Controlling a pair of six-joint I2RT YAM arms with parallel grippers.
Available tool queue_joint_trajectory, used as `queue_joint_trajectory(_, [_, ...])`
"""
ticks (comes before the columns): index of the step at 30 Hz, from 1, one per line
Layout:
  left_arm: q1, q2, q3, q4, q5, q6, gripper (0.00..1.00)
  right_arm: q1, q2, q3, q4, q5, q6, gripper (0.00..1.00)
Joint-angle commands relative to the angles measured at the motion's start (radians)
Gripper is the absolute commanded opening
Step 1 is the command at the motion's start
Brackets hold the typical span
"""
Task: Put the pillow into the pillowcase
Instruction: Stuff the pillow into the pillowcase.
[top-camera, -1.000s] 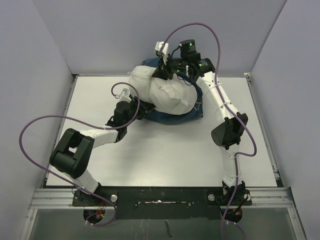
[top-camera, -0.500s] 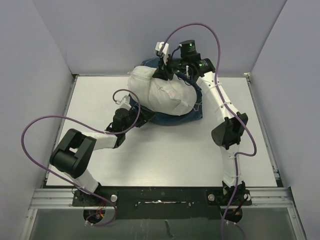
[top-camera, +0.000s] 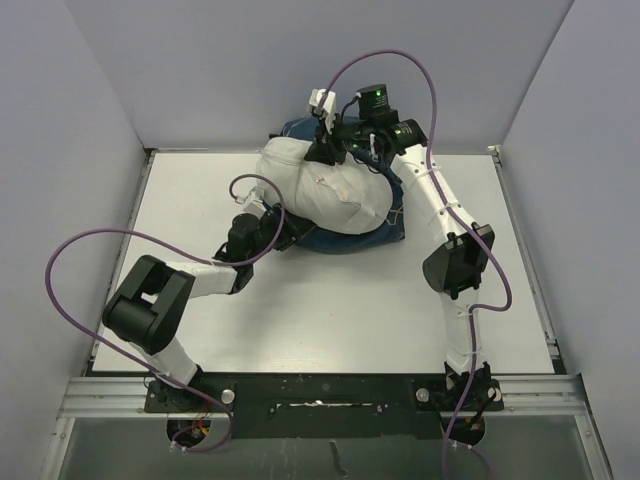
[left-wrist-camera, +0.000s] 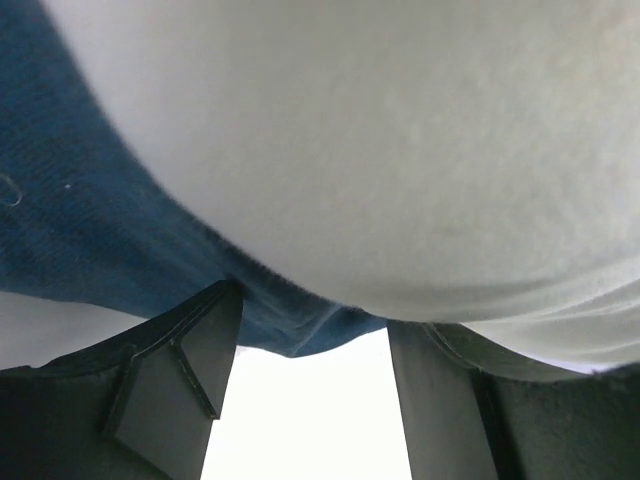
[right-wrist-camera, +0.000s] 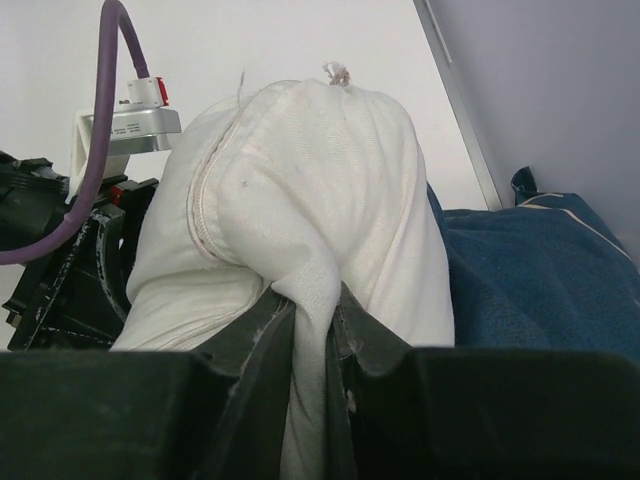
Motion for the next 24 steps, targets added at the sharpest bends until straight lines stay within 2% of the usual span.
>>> queue_joint_trajectory(1, [-0.008, 0.032, 0.062, 0.044, 0.011, 0.004, 0.51, -0.014, -0.042, -0.002, 0.093, 0.042, -0.008, 0.0])
queue_joint_trajectory(4, [-0.008, 0.042, 0.05, 0.054, 0.02, -0.005, 0.36, -0.015, -0.039, 0.004, 0.098, 0.051, -0.008, 0.0])
queue_joint_trajectory(9, [-0.009, 0.054, 0.032, 0.059, 0.031, -0.01, 0.33, -0.013, -0.038, 0.008, 0.098, 0.05, -0.005, 0.0])
queue_joint_trajectory(18, [-0.009, 0.123, 0.087, 0.016, 0.052, 0.009, 0.29, -0.01, -0.045, 0.003, 0.094, 0.049, -0.007, 0.0])
queue_joint_trajectory(20, [-0.007, 0.131, 0.088, -0.002, 0.037, 0.017, 0.32, -0.011, -0.048, 0.001, 0.093, 0.048, -0.007, 0.0])
queue_joint_trajectory(24, [0.003, 0.148, 0.088, 0.032, -0.012, 0.029, 0.53, -0.01, -0.047, -0.003, 0.092, 0.042, -0.004, 0.0])
